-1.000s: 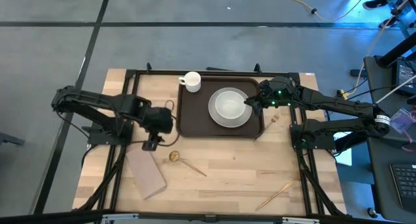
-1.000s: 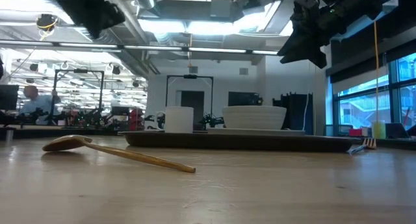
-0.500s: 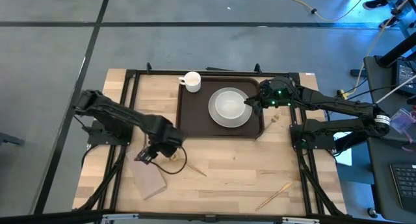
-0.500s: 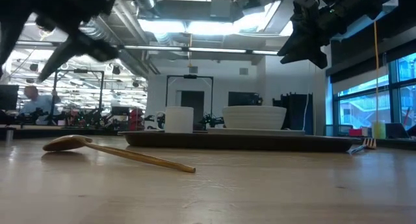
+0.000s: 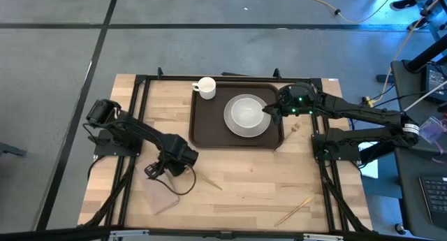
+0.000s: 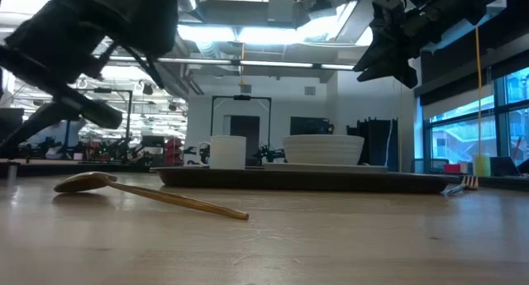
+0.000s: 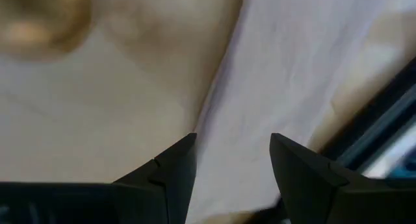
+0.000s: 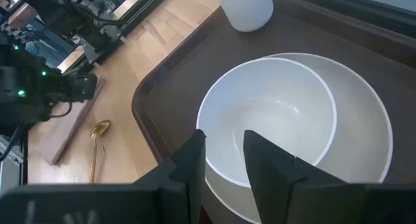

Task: Set up tray
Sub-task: Put the light brown napkin on the brown serving tray to the left of the gray plate

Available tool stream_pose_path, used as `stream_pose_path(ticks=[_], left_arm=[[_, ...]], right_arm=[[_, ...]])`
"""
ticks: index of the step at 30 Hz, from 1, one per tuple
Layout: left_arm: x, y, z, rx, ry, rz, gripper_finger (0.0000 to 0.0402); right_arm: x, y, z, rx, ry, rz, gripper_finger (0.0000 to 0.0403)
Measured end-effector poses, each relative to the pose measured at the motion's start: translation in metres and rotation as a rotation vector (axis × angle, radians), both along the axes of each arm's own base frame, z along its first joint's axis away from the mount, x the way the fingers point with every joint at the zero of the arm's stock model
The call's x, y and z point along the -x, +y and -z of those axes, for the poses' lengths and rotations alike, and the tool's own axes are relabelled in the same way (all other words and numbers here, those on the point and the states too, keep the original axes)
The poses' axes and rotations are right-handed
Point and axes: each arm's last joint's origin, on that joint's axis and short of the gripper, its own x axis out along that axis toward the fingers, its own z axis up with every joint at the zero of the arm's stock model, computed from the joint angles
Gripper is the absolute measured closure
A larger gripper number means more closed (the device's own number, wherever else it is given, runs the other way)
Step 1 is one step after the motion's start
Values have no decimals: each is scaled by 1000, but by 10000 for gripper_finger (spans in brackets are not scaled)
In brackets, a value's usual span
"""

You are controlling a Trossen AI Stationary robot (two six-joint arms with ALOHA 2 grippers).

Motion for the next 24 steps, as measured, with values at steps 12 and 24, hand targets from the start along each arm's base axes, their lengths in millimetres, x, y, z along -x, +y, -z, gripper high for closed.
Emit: stream_pose_path(ticks=[12,24], left_arm=[[17,-18,29,-39,-112,129,215],[34,-42,36,-57,-105,145,264]], right_arm=[[0,0,0,2,-1,1,295],[0,0,0,2,-2,1,295]])
